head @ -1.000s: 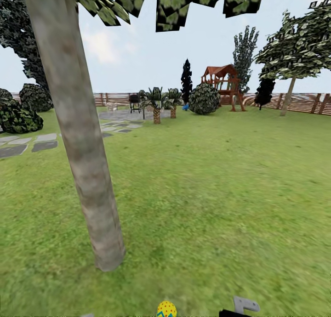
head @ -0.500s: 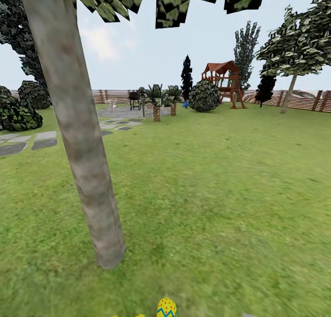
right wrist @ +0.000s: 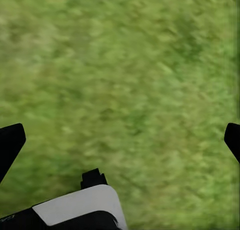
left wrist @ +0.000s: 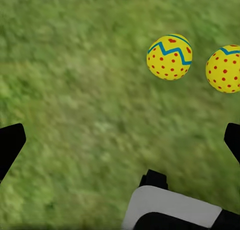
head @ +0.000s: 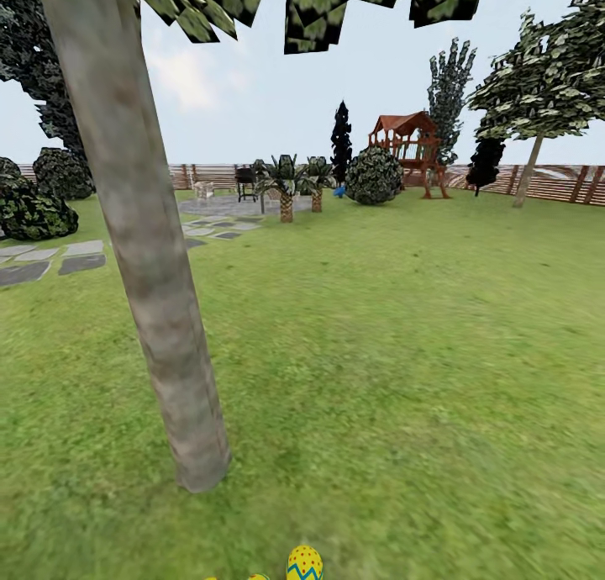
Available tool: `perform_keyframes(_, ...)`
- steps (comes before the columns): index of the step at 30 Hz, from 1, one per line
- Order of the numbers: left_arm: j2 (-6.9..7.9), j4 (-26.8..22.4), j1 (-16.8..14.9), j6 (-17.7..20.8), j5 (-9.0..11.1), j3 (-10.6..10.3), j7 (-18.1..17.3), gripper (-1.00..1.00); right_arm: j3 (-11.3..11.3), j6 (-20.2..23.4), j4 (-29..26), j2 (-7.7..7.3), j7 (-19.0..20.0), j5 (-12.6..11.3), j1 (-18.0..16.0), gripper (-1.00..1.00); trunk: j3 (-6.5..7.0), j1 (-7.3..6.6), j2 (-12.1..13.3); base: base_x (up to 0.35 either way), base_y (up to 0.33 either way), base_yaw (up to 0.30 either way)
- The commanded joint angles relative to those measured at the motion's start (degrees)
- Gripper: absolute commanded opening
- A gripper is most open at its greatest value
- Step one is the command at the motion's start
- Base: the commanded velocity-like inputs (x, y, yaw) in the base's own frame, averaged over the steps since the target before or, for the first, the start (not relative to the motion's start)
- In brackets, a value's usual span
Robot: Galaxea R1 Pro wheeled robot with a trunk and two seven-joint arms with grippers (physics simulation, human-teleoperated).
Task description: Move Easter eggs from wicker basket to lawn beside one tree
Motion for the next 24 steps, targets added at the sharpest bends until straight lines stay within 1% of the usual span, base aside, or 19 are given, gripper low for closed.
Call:
perform_keyframes(1,0.01,0.1,0.0,-0.2,0.4,-0.4,0.2,1.0,0.5,0.1,0.0,-0.07,-0.5,-0.2,0.0,1.0,0.1,-0.21,0.3,0.0,0.0,0.0)
perform_keyframes(3,0.03,0.2,0.1,-0.2,0.4,-0.4,0.2,1.0,0.5,-0.4,0.3,-0.09,-0.5,-0.2,0.0,1.0,0.46,-0.65,1.1,0.0,0.0,0.0)
perform_keyframes(9,0.03,0.4,1.8,-0.1,0.4,-0.4,0.2,1.0,0.5,-1.1,3.4,-0.04,-0.6,-0.2,0.0,1.0,1.53,-1.97,3.6,0.0,0.0,0.0)
perform_keyframes(19,0.02,0.4,3.3,0.0,0.5,-0.4,0.2,1.0,0.7,-1.3,5.6,0.01,-0.5,0.3,0.0,1.0,3.33,-4.17,7.6,0.0,0.0,0.0)
perform_keyframes(24,0.01,0.4,4.7,0.1,0.5,-0.4,0.2,1.0,0.9,-1.3,8.8,0.1,-0.5,0.4,0.0,1.0,4.23,-5.26,9.6,0.0,0.0,0.0)
